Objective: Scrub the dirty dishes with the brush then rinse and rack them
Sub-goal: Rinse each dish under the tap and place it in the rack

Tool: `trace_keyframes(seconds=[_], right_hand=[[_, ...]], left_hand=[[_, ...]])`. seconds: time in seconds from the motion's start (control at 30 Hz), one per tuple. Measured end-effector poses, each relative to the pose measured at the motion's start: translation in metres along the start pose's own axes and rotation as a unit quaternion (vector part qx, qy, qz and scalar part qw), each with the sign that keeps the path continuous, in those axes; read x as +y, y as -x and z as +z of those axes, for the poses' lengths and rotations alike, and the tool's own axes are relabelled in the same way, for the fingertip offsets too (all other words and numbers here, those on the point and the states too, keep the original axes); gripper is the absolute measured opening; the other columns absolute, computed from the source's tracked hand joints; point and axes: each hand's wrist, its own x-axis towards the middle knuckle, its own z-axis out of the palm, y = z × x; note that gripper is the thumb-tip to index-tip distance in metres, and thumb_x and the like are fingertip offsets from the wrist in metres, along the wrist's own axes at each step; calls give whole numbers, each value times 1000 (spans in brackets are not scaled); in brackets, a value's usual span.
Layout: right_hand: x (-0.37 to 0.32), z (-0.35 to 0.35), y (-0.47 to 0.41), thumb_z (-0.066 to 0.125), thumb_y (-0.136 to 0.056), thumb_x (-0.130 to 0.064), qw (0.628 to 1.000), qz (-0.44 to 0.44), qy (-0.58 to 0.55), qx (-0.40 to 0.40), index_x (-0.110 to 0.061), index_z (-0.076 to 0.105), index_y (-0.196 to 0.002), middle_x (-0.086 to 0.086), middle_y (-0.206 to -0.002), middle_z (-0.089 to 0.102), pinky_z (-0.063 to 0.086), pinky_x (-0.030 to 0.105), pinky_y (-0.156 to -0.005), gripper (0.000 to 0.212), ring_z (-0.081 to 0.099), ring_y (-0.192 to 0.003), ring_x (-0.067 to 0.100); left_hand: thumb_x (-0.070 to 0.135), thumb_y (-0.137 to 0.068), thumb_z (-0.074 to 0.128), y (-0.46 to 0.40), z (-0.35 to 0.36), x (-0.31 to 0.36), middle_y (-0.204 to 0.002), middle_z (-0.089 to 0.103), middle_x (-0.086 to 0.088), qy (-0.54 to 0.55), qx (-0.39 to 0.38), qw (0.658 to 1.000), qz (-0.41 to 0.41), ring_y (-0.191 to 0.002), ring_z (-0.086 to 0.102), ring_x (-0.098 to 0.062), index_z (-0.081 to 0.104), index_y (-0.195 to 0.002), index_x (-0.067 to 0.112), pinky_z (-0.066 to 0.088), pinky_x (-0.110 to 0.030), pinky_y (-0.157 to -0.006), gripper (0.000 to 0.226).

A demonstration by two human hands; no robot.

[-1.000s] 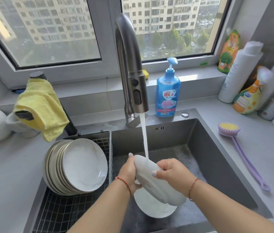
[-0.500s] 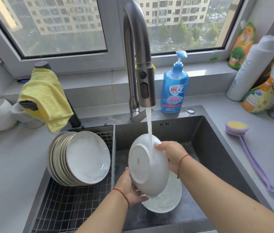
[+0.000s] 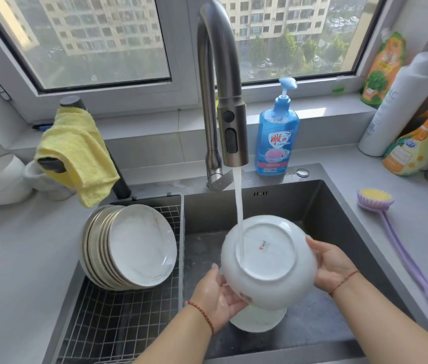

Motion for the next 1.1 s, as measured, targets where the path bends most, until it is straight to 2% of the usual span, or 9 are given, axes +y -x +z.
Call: trace_keyframes(seconds=[0.2,0.37,0.47,0.5,0.63,0.7,0.77,0.97,1.1], right_hand=[[-11,-23,7,96,-29,-19,988,-42,100,-106,1,74,-96,23,-91,71,58,46,-65,74,70,-77,37],[-9,9,20,94,-31,-31,945,-73,290,-130,4,73,-85,26,-84,69,56,37,-59,68,68,-68,34],[5,34,32,83,-52,-18,909,-91,388,-125,-1,69,-75,12,-70,67,51,28,-55,32,63,-59,21],[12,44,39,79,-63,-12,876,-113,452,-120,-11,68,-67,2,-63,64,47,25,-55,11,59,-56,14],[44,57,47,62,-87,-18,646,-202,732,-78,-22,47,-52,-9,-48,40,27,19,-49,39,38,-51,5],[58,58,49,54,-90,-25,535,-241,806,-81,-20,45,-67,-5,-57,37,26,24,-52,26,42,-64,15],[68,61,53,48,-93,-28,486,-250,832,-94,-22,49,-79,-5,-64,39,26,26,-55,15,47,-78,20],[85,71,53,41,-97,-38,470,-240,842,-112,-21,63,-101,0,-99,68,36,26,-71,28,59,-96,21],[89,71,38,34,-97,-47,698,-81,669,-244,-51,53,-125,-22,-125,60,36,28,-107,35,53,-119,0]], left_hand=[[56,-100,38,-2,0,-17,-77,70,-21,-83,-13,995,-54,-88,66,-36,54,-123,0,57,-48,-76,62],[56,-99,42,3,-2,-6,-119,56,-35,-115,2,991,-72,-102,58,-45,44,-134,0,48,-55,-92,66],[55,-99,41,2,-3,2,-134,44,-38,-77,3,995,-59,-121,49,-51,30,-149,7,44,-59,-98,69],[56,-99,41,4,-3,5,-136,43,-38,-61,-3,997,-52,-123,47,-52,27,-152,12,45,-60,-98,70],[68,-95,37,9,2,18,-126,55,-33,-32,-48,998,-10,-110,61,-48,23,-154,35,45,-61,-98,69],[77,-87,37,11,5,20,-121,62,-31,-40,-68,997,-6,-103,66,-48,38,-148,26,45,-63,-99,79],[77,-84,42,10,7,19,-114,68,-28,-34,-65,997,-2,-99,69,-44,55,-132,10,54,-58,-87,84],[55,-98,44,-6,-3,8,-114,71,-18,-34,-12,994,102,-94,72,-36,52,-136,22,59,-45,-64,51],[60,-99,36,2,-4,10,-125,64,-20,-77,-33,983,163,-101,69,-40,46,-135,37,58,-56,-81,44]])
